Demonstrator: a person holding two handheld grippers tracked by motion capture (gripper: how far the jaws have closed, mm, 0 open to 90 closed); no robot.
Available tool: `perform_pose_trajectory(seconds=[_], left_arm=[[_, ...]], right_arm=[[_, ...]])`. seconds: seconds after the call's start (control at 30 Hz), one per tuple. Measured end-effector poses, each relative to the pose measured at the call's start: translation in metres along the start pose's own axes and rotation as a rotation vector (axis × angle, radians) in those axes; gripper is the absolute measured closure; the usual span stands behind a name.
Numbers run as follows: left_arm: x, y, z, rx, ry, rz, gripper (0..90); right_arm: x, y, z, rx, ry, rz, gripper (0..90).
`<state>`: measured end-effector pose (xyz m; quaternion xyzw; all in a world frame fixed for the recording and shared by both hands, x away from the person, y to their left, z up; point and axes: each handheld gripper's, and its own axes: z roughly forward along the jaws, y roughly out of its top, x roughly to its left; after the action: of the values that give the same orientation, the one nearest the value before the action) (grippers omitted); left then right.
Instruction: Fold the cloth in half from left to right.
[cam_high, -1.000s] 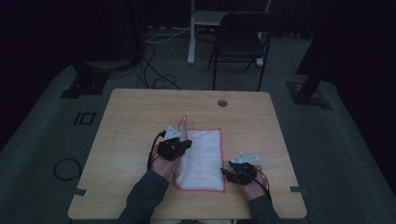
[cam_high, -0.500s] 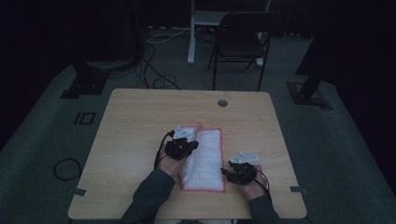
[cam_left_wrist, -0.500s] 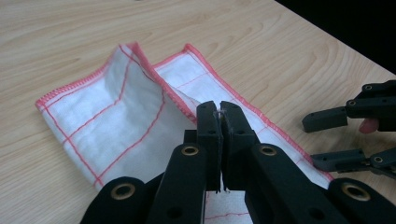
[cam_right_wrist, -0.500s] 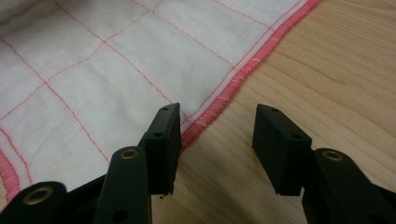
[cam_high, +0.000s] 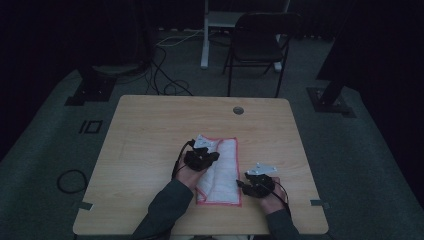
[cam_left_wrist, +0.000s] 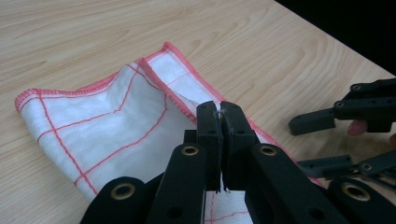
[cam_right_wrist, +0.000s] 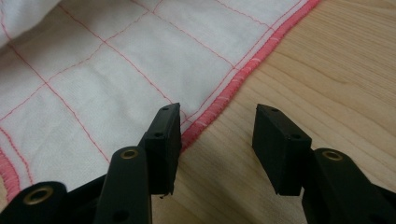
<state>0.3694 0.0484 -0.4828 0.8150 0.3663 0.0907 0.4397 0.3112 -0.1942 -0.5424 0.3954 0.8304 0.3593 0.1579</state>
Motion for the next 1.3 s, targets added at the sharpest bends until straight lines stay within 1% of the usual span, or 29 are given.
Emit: perform_pose_trajectory(seconds=[0.07, 0.23, 0.43, 0.6, 0.63, 0.67, 0.73, 0.8, 0.9, 1.0, 1.13, 1.27, 1.3], left_arm=[[-0.002, 0.002, 0.002, 0.004, -0.003, 0.006, 88.4], [-0.006, 0.008, 0.008, 0.003, -0.018, 0.003, 88.4], [-0.018, 0.013, 0.021, 0.020, -0.034, 0.007, 88.4], [-0.021, 0.013, 0.033, 0.043, -0.031, 0.006, 88.3], [-0.021, 0.013, 0.033, 0.043, -0.031, 0.006, 88.2], [-0.022, 0.011, 0.037, 0.048, -0.034, 0.006, 88.2], [-0.021, 0.010, 0.040, 0.062, -0.043, 0.008, 86.9], [-0.020, 0.010, 0.037, 0.057, -0.042, 0.001, 82.0], [-0.018, 0.012, 0.027, 0.042, -0.041, 0.007, 78.3], [-0.017, 0.011, 0.016, 0.034, -0.035, 0.016, 78.2], [-0.013, 0.001, 0.002, 0.026, -0.024, 0.006, 77.6], [-0.008, -0.014, -0.008, 0.033, -0.002, -0.013, 79.2], [-0.007, -0.018, -0.009, 0.040, 0.010, -0.007, 79.6]], right_arm=[[0.000, 0.000, 0.000, -0.001, 0.001, 0.001, 52.2], [0.000, 0.000, 0.000, 0.000, 0.001, 0.001, 52.2], [0.000, 0.000, 0.000, -0.001, 0.001, -0.001, 52.3], [0.001, 0.000, 0.000, 0.000, 0.001, 0.000, 52.3], [0.001, 0.000, 0.000, 0.000, 0.001, 0.000, 52.3], [0.001, 0.000, 0.000, -0.001, 0.002, 0.000, 52.3], [0.001, 0.000, 0.000, -0.001, 0.002, 0.001, 52.3], [0.001, 0.000, 0.000, 0.000, 0.003, 0.000, 52.2], [0.000, 0.000, 0.000, -0.001, 0.004, 0.001, 52.1], [0.000, 0.000, 0.000, -0.001, 0.004, 0.001, 52.0], [0.000, 0.000, 0.000, 0.000, 0.002, 0.001, 52.1], [0.000, 0.000, 0.000, -0.001, 0.003, 0.003, 52.0], [0.000, 0.000, 0.000, -0.002, 0.003, 0.001, 52.0]])
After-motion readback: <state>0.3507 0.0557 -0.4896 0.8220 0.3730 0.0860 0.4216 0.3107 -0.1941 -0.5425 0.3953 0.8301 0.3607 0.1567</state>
